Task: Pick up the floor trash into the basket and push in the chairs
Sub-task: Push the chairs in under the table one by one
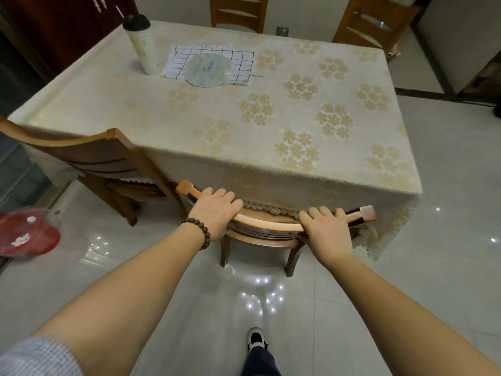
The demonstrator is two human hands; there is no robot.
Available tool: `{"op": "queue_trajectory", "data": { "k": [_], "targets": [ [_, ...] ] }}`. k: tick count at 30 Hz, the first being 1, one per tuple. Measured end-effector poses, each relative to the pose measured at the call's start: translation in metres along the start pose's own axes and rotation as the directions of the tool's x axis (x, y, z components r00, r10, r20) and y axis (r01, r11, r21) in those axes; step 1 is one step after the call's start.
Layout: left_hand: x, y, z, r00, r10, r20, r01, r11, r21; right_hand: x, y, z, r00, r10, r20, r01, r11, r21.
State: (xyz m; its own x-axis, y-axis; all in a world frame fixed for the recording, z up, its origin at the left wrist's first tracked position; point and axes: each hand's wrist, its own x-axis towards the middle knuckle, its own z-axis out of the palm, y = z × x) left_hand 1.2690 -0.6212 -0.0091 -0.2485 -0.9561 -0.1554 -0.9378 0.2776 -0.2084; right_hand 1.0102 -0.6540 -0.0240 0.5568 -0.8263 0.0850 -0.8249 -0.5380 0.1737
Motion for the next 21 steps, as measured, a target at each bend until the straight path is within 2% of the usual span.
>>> {"op": "queue_trajectory", "data": {
  "k": [5,12,17,21],
  "targets": [
    [0.038,-0.024,-0.003,1.0,-0.012,0.027,0.012,1.0,-0.004,0.041,0.01,0.009,0.999,0.008,0.031,-0.008,1.0,-0.026],
    [0.082,-0.047,0.003,0.999,-0.001,-0.049,0.0,1.0,-0.027,0.087,0.028,0.02,1.0,0.023,0.019,-0.022,0.999,-0.034],
    [0.09,-0.055,0.007,0.996,0.012,-0.094,-0.015,1.0,-0.026,0.095,0.031,0.027,1.0,0.009,-0.006,-0.009,1.0,-0.022],
    [0.09,-0.051,0.006,0.998,-0.03,-0.061,0.029,0.999,-0.03,0.095,0.029,0.026,0.999,0.036,-0.012,-0.036,0.999,-0.011]
  ]
}}
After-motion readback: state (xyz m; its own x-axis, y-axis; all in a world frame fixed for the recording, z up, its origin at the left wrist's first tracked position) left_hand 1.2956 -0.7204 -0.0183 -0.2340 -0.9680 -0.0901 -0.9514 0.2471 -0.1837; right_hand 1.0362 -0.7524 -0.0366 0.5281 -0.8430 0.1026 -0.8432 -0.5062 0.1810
